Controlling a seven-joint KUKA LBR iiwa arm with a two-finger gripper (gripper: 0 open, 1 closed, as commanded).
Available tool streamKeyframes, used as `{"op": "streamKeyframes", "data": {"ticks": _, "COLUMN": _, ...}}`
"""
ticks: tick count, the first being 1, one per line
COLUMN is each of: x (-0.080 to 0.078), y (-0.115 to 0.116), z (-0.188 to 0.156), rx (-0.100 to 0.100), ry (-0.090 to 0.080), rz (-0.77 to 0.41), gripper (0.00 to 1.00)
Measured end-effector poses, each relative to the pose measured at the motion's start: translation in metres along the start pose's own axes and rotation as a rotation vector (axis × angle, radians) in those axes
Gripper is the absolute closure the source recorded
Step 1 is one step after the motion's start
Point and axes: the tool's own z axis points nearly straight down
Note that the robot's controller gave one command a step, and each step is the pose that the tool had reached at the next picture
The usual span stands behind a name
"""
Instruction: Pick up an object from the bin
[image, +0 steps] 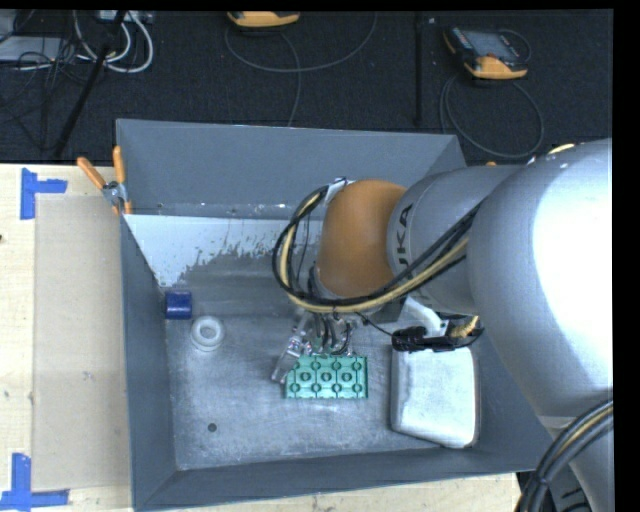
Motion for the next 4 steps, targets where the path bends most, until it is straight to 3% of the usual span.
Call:
{"op": "streamKeyframes", "data": {"ticks": 1, "x": 0.048, "y": -0.03, "z": -0.006, "rx": 0.013, "ry": 0.006, "rz": 0.21, "gripper": 0.0}}
{"op": "streamKeyframes", "data": {"ticks": 2, "x": 0.005, "y": -0.095, "z": -0.024, "rx": 0.012, "ry": 0.001, "rz": -0.042, "gripper": 0.0}}
{"op": "streamKeyframes", "data": {"ticks": 3, "x": 0.006, "y": -0.093, "z": -0.024, "rx": 0.009, "ry": 0.003, "rz": -0.04, "gripper": 1.0}}
{"op": "streamKeyframes", "data": {"ticks": 4, "x": 0.006, "y": -0.093, "z": -0.024, "rx": 0.01, "ry": 0.004, "rz": -0.039, "gripper": 0.0}}
